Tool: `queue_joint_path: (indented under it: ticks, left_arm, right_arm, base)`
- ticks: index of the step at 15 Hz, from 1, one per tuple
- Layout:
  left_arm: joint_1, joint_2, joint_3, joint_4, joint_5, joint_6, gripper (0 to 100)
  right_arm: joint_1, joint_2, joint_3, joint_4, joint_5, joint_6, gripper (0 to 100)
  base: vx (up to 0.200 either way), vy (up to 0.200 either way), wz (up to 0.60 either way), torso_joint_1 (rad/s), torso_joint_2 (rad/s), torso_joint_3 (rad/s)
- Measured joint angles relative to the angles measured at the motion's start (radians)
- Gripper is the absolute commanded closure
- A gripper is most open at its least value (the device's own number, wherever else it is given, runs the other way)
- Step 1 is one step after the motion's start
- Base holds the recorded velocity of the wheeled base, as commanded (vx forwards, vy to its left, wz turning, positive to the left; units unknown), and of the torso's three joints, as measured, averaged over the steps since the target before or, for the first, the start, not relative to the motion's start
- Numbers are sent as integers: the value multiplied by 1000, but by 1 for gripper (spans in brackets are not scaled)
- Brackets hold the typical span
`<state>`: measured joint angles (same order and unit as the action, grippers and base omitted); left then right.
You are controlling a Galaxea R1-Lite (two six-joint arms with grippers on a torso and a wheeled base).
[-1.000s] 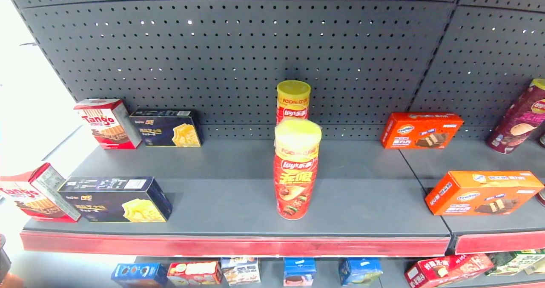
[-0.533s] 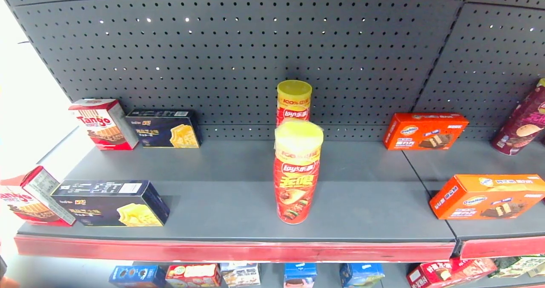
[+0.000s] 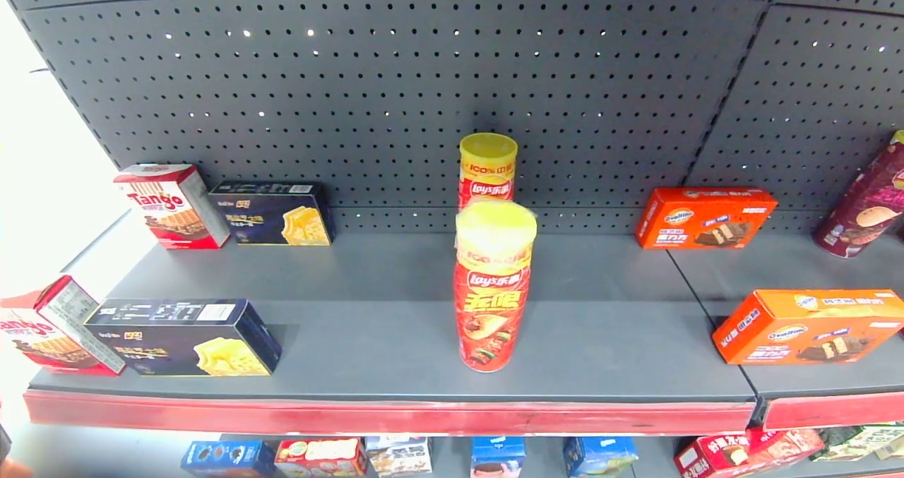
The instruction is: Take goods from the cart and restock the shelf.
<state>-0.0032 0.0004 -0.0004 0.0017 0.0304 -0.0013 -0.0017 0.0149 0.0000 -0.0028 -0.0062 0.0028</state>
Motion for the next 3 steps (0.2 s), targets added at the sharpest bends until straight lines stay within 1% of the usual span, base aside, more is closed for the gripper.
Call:
queue_joint_path:
  ticks: [3]
  left_arm:
    - [0,0,0,0,0,0,0]
  right_arm:
    - [0,0,0,0,0,0,0]
  base:
    - [0,0,0,0,0,0]
